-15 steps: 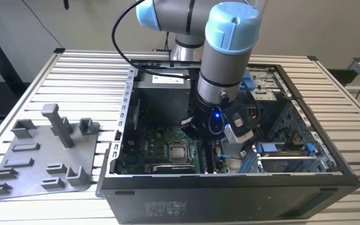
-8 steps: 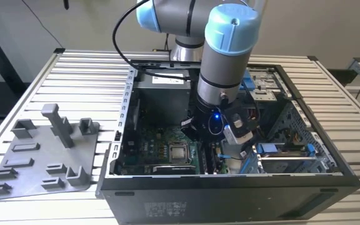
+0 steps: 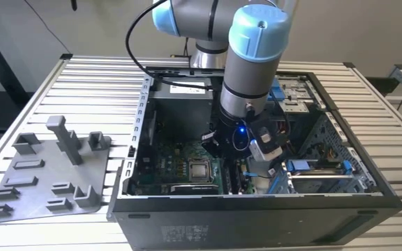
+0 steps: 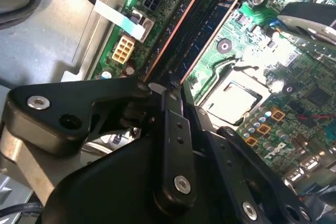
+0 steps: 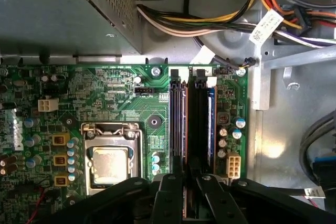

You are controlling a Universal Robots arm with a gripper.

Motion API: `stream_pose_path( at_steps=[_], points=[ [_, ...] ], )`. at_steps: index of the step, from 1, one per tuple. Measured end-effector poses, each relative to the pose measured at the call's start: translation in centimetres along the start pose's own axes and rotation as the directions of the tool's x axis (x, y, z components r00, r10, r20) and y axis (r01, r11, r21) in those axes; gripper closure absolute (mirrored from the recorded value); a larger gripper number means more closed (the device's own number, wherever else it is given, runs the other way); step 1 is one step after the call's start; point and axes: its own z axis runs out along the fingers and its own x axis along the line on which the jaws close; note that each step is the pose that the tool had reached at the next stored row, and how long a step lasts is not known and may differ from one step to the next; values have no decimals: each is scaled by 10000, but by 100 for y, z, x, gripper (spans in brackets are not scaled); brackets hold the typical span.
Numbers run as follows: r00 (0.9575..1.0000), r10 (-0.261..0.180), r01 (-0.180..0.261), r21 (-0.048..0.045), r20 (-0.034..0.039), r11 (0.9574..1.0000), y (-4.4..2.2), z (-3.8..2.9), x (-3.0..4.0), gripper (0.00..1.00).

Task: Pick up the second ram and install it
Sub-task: 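Insert the second ram into the second slot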

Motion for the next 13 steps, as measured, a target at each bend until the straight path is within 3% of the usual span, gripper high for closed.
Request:
stream_pose_path(
  at_steps=[1,2,9,13],
  points=[
    [10000,0,0,-1,1,10000,0,0,0,78],
    [10000,0,0,-3,-6,10000,1,-12,-2,78],
    [10000,1,-1,0,-9,10000,-3,-322,-2,78],
    [10000,1,-1,-2,-9,10000,-3,-325,-2,78]
  ],
)
